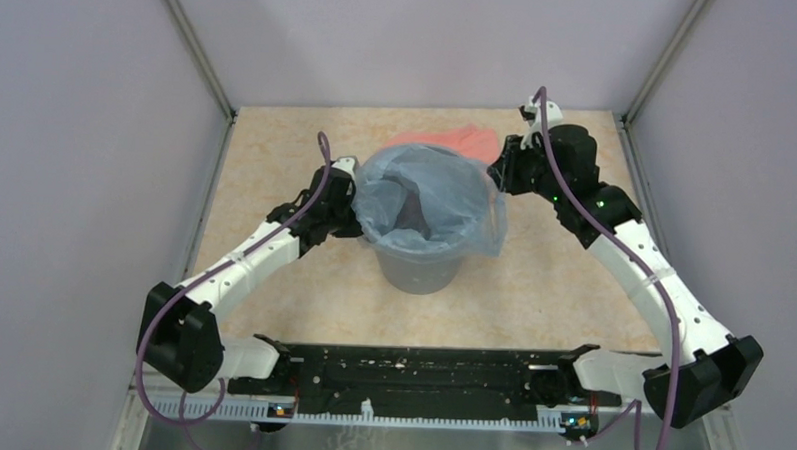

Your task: Put the trash bags into the trash bin

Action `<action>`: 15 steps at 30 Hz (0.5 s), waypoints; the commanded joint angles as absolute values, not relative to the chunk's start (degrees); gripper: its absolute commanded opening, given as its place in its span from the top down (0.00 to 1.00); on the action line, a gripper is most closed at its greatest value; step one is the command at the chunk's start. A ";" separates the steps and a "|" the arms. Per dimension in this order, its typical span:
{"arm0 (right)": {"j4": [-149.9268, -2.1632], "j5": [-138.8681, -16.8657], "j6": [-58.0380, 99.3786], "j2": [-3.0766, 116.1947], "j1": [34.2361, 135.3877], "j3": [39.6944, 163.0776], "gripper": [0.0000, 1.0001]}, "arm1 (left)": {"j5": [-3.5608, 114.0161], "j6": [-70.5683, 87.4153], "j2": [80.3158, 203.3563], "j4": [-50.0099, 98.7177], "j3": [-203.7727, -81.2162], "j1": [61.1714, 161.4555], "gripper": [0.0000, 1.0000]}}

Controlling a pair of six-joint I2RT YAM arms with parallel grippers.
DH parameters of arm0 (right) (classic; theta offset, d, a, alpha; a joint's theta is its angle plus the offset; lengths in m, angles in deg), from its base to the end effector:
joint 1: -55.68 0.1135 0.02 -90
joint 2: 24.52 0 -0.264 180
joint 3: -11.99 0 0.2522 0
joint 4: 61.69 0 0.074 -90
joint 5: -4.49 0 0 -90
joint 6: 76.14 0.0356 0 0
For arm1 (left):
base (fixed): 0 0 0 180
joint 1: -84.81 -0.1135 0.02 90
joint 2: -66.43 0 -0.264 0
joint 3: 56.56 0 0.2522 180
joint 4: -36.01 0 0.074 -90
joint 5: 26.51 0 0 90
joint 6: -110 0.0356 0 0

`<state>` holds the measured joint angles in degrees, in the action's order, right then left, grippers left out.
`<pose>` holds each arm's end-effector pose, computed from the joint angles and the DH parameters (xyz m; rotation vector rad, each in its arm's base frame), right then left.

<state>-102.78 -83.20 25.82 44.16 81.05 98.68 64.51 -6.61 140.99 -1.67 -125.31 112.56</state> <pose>0.2385 0.1147 0.3945 -0.2603 1.9857 0.4618 0.2482 -0.1299 0.2670 0.0145 2.3741 -0.4472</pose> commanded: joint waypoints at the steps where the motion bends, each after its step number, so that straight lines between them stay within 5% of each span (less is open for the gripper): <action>1: -98.32 -81.64 28.34 46.56 77.10 98.43 0.89 | 63.81 -5.39 140.91 1.17 -125.91 111.91 1.00; 4: -96.59 -81.21 30.01 48.18 75.88 96.74 1.00 | 62.51 -5.65 140.17 1.33 -124.28 111.71 1.00; 15: -90.56 -82.78 34.56 50.57 75.22 87.91 1.00 | 62.42 -7.73 136.69 2.11 -117.36 111.18 1.00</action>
<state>-94.26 -81.06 32.73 50.59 75.91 90.11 62.67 -6.87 138.55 1.10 -120.32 111.71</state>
